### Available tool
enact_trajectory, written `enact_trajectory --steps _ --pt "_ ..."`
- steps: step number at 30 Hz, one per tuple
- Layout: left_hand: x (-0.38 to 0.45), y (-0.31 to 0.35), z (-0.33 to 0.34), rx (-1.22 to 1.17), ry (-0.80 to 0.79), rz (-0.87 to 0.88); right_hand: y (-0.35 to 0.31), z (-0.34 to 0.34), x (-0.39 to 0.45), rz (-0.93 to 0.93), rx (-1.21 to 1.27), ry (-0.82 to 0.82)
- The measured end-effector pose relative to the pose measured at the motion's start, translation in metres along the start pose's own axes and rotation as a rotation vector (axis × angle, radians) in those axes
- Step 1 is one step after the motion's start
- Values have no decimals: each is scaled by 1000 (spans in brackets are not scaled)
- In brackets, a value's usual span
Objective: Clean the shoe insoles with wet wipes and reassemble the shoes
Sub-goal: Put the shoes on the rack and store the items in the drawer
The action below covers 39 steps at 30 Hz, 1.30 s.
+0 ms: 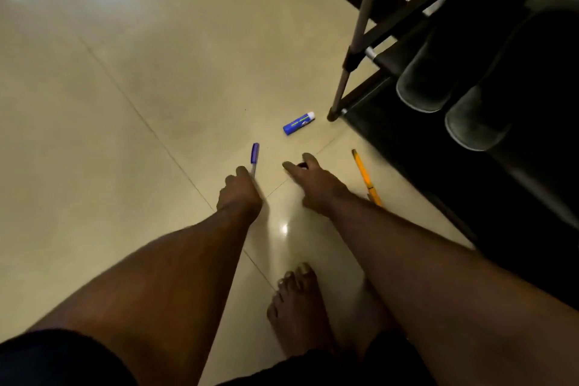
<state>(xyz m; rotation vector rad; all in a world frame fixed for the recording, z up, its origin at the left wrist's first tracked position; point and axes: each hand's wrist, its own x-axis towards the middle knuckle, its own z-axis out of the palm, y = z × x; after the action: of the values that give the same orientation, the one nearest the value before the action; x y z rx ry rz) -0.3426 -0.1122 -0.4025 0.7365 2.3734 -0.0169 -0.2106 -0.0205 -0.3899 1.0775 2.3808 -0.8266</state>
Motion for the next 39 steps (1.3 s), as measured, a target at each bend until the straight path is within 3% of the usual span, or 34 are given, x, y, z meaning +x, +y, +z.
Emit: enact_trajectory --steps 5,12,17,24,31,35,39 --pt "11 -1 6 -22 -67 -31 12 20 8 -55 -9 70" --pt "-84 59 -22 -185 -207 -1 42 -24 -106 73 109 140" --pt "-216 89 -57 -115 -274 131 53 -89 -238 147 179 267" --pt "-395 140 -115 -164 -147 454 47 -153 -427 109 150 525" --pt "-526 228 -105 -190 -135 743 100 -183 -573 234 212 857" --pt "-586 278 -72 -135 -191 896 159 -169 -630 448 205 853" --pt "-634 316 -33 180 -141 1017 210 -143 -665 650 278 810"
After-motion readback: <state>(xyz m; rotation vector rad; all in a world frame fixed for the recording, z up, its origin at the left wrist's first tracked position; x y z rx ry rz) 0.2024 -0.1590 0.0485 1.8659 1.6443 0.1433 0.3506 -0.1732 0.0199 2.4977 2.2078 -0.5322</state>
